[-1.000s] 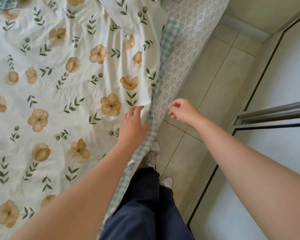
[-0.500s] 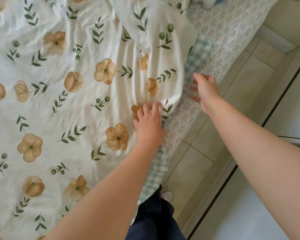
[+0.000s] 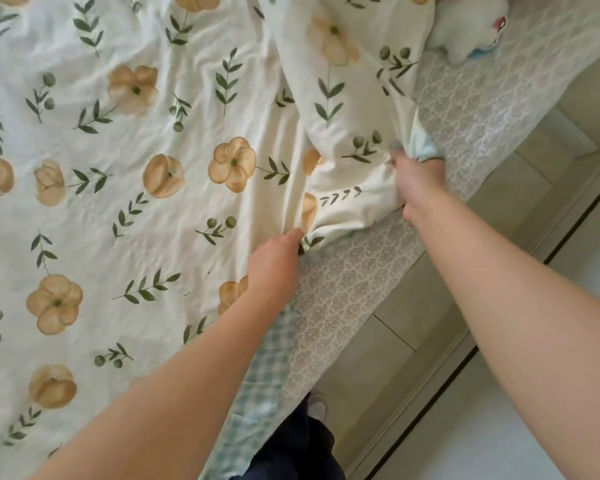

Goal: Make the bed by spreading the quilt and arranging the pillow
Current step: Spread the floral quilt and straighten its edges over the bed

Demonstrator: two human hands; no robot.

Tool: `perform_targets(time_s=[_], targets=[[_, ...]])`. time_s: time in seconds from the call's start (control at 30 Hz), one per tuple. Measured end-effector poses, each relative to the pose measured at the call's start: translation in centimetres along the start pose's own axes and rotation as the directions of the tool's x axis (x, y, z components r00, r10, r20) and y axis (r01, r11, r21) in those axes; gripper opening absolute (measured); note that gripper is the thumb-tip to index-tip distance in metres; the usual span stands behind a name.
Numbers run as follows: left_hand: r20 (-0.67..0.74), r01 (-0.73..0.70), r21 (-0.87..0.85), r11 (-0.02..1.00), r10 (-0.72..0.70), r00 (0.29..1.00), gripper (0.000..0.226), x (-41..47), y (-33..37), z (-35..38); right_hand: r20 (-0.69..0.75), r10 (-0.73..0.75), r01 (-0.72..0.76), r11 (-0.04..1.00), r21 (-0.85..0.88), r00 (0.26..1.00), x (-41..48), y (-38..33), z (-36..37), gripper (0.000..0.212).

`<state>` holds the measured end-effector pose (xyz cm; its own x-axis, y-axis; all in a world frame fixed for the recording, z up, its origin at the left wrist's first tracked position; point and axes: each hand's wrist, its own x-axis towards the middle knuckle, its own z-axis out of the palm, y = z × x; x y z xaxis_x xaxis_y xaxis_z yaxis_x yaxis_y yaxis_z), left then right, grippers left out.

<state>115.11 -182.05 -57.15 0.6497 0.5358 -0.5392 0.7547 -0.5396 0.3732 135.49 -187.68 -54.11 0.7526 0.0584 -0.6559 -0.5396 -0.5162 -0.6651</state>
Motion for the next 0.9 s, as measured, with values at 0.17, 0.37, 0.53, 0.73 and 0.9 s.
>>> perform_targets(time_s=[0.17, 0.37, 0.53, 0.73, 0.9], targets=[[-0.037, -0.216, 0.017, 0.976, 0.216, 0.976, 0.035, -3.3, 5.7, 1.1, -0.393, -0.214, 0.198, 0.977, -0.081, 0.894, 2.4, 0.1, -6.2, 0.022], [0.438, -0.334, -0.005, 0.943, 0.302, 0.846, 0.047, -5.5, 5.4, 6.5, -0.359, -0.075, -0.053, 0.941, -0.333, 0.930, 4.6, 2.6, -8.8, 0.030], [0.154, -0.386, -0.190, 0.903, 0.416, 0.896, 0.039, -6.9, 4.2, 6.5, -0.235, -0.261, 0.064, 0.786, -0.615, 0.936, 3.4, 1.5, -7.9, 0.065], [-0.313, -0.273, -0.032, 0.962, 0.249, 0.916, 0.058, -3.2, 4.3, 4.2, 0.426, -0.662, 0.664, 0.147, -0.733, 0.617, 2.6, -0.3, -4.2, 0.056], [-0.135, -0.228, 0.132, 0.965, 0.245, 0.960, 0.063, 1.7, 2.6, 2.6, 0.444, -0.086, 0.447, 0.021, -0.894, 0.892, 4.7, 4.7, -9.7, 0.062]])
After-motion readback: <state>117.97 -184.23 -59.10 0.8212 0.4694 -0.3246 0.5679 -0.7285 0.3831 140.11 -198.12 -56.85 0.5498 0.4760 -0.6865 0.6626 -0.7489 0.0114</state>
